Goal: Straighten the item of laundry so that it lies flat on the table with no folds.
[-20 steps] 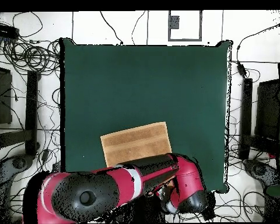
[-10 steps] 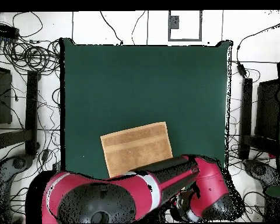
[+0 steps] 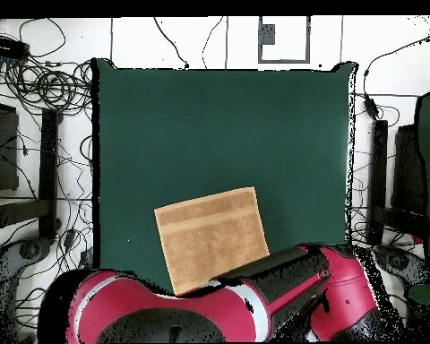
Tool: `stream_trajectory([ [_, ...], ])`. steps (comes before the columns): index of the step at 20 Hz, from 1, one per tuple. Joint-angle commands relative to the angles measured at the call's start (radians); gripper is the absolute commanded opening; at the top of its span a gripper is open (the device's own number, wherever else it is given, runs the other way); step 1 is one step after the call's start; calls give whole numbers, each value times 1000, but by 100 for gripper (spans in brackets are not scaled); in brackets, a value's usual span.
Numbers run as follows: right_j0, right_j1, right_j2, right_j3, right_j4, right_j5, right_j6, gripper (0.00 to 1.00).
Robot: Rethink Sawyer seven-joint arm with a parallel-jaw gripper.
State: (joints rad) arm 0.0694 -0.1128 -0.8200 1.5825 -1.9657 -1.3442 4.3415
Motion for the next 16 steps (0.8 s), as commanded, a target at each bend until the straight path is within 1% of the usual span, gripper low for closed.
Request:
stream_trajectory([
  [1, -7, -77, 176, 31, 82, 243, -487, 100],
  [2, -19, -97, 188, 39, 111, 301, -578, 100],
  [4, -24, -117, 198, 52, 132, 349, -625, 100],
  [7, -24, -117, 199, 57, 117, 353, -603, 100],
  [9, -31, -121, 206, 71, 123, 376, -629, 100],
  [10, -37, -126, 210, 84, 133, 392, -648, 100],
  [12, -37, -112, 224, 74, 142, 412, -642, 100],
  [15, -42, -114, 231, 80, 159, 432, -642, 100],
  [16, -46, -121, 231, 82, 179, 451, -646, 100],
])
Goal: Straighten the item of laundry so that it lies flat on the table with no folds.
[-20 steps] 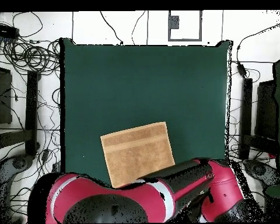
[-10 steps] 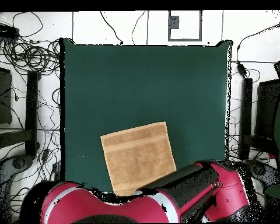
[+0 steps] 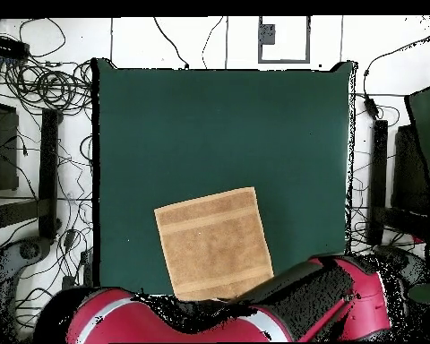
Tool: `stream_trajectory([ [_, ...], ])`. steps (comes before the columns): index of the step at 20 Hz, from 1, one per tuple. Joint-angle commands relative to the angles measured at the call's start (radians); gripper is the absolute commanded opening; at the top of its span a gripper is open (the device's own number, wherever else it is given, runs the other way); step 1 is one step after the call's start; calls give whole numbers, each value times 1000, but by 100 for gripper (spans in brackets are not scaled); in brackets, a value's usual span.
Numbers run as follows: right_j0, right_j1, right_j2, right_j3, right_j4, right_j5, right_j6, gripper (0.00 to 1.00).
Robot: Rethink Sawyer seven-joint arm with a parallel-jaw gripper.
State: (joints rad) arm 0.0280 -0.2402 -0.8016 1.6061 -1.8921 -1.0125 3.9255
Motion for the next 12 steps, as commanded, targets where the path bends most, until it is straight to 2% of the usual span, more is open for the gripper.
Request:
stream_trajectory([
  [1, -7, 3, 213, 63, 112, 129, -241, 100],
  [2, -30, -25, 229, 83, 145, 165, -351, 100],
  [5, -77, -65, 257, 119, 231, 216, -465, 100],
  [7, -132, -104, 286, 153, 290, 244, -639, 100],
  [10, -154, -99, 298, 176, 371, 292, -679, 100],
  [11, -151, -96, 297, 173, 372, 296, -675, 100],
  [12, -163, -103, 305, 176, 398, 306, -734, 100],
])
